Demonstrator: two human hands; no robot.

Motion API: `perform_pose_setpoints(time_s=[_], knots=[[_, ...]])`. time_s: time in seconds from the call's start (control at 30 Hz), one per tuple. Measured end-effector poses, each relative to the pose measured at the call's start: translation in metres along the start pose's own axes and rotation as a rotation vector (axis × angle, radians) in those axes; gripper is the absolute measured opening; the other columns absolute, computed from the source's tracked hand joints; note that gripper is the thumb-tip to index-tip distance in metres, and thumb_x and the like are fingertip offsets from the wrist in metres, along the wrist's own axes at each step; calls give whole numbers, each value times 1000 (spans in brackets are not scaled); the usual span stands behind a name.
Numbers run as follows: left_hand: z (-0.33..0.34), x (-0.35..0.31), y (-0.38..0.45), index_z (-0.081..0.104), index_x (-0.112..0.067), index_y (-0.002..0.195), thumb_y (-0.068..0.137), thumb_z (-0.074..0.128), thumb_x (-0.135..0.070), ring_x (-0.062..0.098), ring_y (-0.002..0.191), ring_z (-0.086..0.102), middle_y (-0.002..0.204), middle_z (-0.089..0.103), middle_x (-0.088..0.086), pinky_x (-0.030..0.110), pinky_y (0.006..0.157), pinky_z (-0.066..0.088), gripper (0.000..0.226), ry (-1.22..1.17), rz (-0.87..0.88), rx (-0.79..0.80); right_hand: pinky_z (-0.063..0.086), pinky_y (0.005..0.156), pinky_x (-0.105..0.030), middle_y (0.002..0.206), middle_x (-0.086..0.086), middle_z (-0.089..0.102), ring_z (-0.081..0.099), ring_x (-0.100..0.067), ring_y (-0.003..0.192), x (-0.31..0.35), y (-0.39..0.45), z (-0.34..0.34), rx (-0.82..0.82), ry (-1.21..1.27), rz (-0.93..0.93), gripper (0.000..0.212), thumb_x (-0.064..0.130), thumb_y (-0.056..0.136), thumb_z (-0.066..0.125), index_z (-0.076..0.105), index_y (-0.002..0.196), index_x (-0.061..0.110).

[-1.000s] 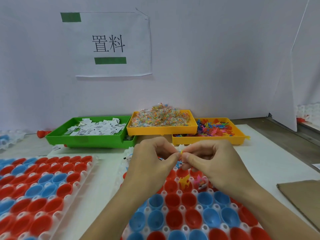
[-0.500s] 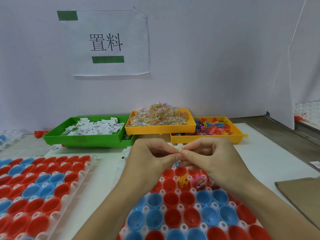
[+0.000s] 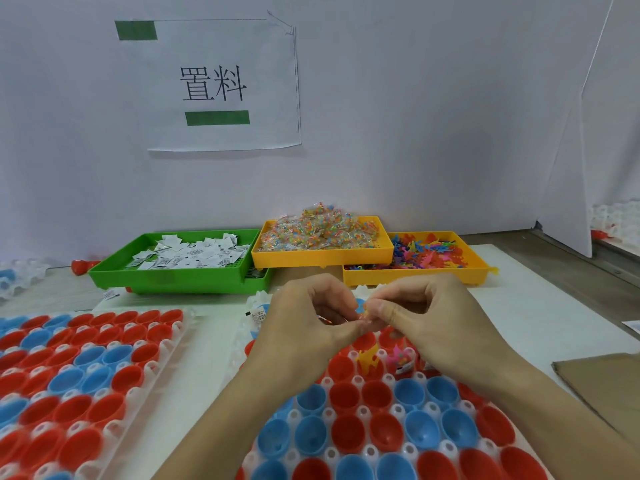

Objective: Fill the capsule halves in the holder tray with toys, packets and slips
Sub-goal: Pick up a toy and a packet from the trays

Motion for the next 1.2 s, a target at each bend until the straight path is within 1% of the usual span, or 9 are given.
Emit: perform_pose_setpoints(time_s=[0.3,0.43,0.53,0.63,0.77,0.93,1.03,1.1,1.2], knots=[[-3,5,1,67,-19,82,75,83,-5,12,67,70,73,74,2,22,66,55,23,-61,-84,117,59,71,-22,77,4,76,74,-11,74,3,1,-4,88,10,2,13,12,89,72,77,87,24],[-3,8,-1,68,-15,87,75,84,-10,13,68,71,74,75,0,23,68,56,21,12,-107,207,55,70,-15,75,13,74,71,-3,73,5,-1,-8,163,-199,-23,16,13,88,74,79,82,27],[-7,10,1,71,-14,86,76,84,-16,15,73,70,78,75,1,26,72,57,16,70,-74,232,53,74,-11,78,21,72,68,3,78,6,-2,-6,146,-342,-58,16,16,88,74,79,80,29],[-23,12,7,74,-17,84,85,75,-20,13,73,69,78,74,0,23,69,55,4,81,-64,107,51,71,-10,74,20,71,66,3,76,6,-3,-6,144,-409,-79,16,16,87,74,79,78,27],[-38,20,11,72,-15,82,90,68,-14,13,72,68,78,74,4,28,69,55,9,13,-119,-88,49,71,-7,75,19,71,64,8,83,4,-6,1,184,-491,-89,14,16,89,72,80,82,26],[-39,25,13,72,-16,80,91,65,-12,16,76,70,78,75,1,32,71,56,13,45,-130,-130,45,66,-6,82,24,66,59,11,87,1,-8,7,240,-600,-103,11,25,92,69,79,91,28],[-41,30,15,72,-18,77,90,65,-11,12,73,69,75,74,-2,25,67,56,16,127,-122,-178,48,71,-10,92,21,68,60,4,85,-1,-8,11,264,-665,-106,13,29,94,65,77,97,29],[-43,34,19,71,-20,74,89,65,-12,3,67,65,70,71,-4,15,58,49,18,222,-128,-223,51,77,-13,95,21,66,60,2,87,-1,-8,13,283,-683,-118,13,31,95,64,76,99,29],[-52,40,36,70,-20,76,87,65,-13,1,56,59,67,68,-6,9,49,41,14,372,-144,-286,48,75,-16,91,22,59,56,1,86,-1,-8,14,288,-683,-125,9,33,94,66,73,99,30]])
Point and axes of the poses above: each hand's wrist, its own y-axis towards the middle knuckle, its own z-axis out of the palm, x = y × z, the point moved 1 cm from there along y, towards the middle knuckle
